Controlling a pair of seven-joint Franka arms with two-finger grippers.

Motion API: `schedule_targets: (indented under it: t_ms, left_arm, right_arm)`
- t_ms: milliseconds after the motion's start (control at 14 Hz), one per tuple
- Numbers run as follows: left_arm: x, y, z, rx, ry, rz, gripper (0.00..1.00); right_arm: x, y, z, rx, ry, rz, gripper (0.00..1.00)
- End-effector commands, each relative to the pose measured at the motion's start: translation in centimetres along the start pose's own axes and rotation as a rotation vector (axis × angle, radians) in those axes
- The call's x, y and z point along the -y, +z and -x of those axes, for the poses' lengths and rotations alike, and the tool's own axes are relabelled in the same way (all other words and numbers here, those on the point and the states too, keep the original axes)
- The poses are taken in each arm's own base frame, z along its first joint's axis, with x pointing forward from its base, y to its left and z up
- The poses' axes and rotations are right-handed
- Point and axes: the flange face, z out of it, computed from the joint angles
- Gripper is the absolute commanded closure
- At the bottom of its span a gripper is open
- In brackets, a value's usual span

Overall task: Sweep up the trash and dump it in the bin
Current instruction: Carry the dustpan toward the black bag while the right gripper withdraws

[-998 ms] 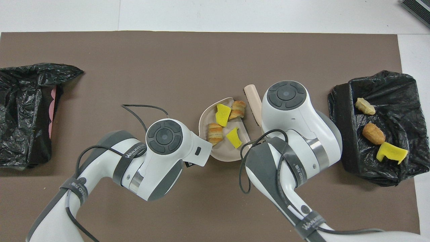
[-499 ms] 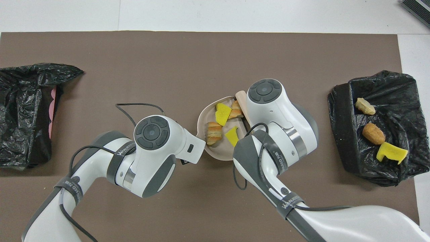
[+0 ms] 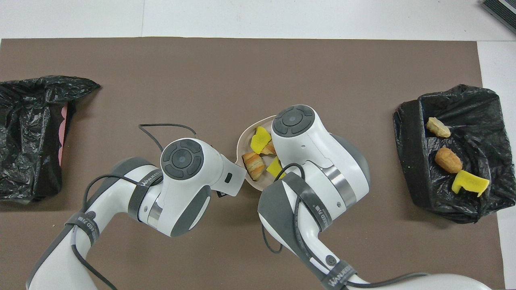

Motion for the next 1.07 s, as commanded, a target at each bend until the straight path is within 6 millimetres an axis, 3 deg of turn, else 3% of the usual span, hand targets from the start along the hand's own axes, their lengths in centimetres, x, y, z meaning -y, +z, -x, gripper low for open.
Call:
schedule_targets:
  t_ms: [0,143,285,499,713,927,998]
  left_arm:
    - [0.7,0.2,1.2,-0.043,-0.001,-0.003,1.0]
    - [1.7,0.2,1.9,-0.074,0.021,0.01,1.0]
    - [2.8,0.1,2.8,-0.084,0.042,0.015,1.0]
    - [4.4,-0.1,4.1,-0.106,0.07,0.018,1.0]
    - [7.4,-1.6,6.2,-0.144,0.105,0.011,1.0]
    - [11.0,-4.0,8.9,-0.149,0.141,0.011,1.0]
    - [12.2,-4.7,10.1,-0.148,0.16,0.017,1.0]
  right_arm:
    - [-1.2,-2.1,1.8,-0.01,0.041,-0.034,1.0]
    - [-3.1,-3.9,3.6,-0.032,0.081,-0.086,1.0]
    - [-3.6,-4.2,4.8,0.001,0.169,-0.107,1.0]
    - [-2.1,-3.1,6.4,0.034,0.308,-0.097,1.0]
    - [-0.6,-2.0,7.3,0.014,0.391,-0.171,1.0]
    - [2.1,-1.3,8.5,-0.002,0.391,-0.203,1.0]
    - [4.0,-1.6,9.2,-0.015,0.366,-0.212,1.0]
